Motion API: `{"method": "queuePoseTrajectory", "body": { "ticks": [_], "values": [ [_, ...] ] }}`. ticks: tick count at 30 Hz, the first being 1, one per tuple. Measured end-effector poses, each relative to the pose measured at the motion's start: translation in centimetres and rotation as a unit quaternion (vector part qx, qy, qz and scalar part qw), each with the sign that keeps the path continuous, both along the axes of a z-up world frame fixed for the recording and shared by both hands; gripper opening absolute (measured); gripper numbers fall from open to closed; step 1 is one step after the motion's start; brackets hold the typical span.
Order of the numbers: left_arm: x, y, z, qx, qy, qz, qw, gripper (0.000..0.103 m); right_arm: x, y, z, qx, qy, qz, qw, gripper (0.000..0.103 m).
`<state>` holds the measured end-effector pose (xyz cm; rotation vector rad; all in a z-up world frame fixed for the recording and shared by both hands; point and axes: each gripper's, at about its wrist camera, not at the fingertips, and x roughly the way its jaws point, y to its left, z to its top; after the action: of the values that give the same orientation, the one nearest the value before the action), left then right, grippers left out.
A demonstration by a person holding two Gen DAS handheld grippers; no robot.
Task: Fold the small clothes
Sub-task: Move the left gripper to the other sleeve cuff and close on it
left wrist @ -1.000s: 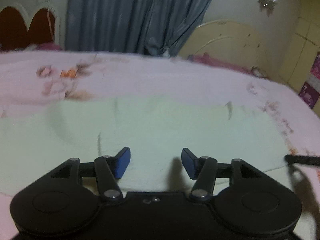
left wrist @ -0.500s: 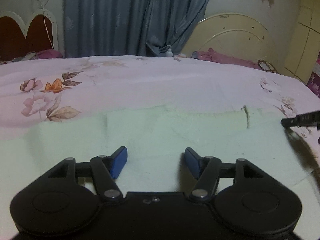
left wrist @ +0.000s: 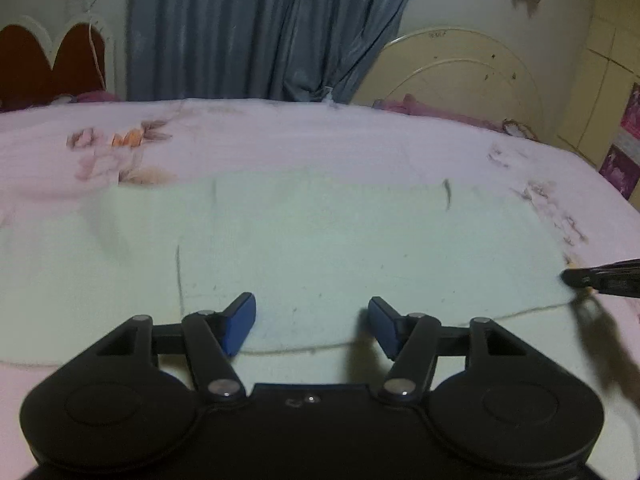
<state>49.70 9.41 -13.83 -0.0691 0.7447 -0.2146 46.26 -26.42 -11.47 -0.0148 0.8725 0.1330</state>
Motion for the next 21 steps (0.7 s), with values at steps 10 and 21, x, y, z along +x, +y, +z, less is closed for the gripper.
{"method": "queuePoseTrajectory", "body": {
  "ticks": [10, 21],
  "values": [
    [-0.7, 0.3, 1.1, 0.019, -0.009, -0.003, 0.9998, 0.068, -2.2, 2.2, 1.2, -0.027, 0.007, -0.005, 1.000, 0.000],
    [-8.4, 17.4, 2.5, -0.053, -0.052, 0.236, 0.9690, 0.063, -5.4, 4.1, 3.7, 0.030, -0.055, -0.017, 0.998, 0.071]
  ]
}}
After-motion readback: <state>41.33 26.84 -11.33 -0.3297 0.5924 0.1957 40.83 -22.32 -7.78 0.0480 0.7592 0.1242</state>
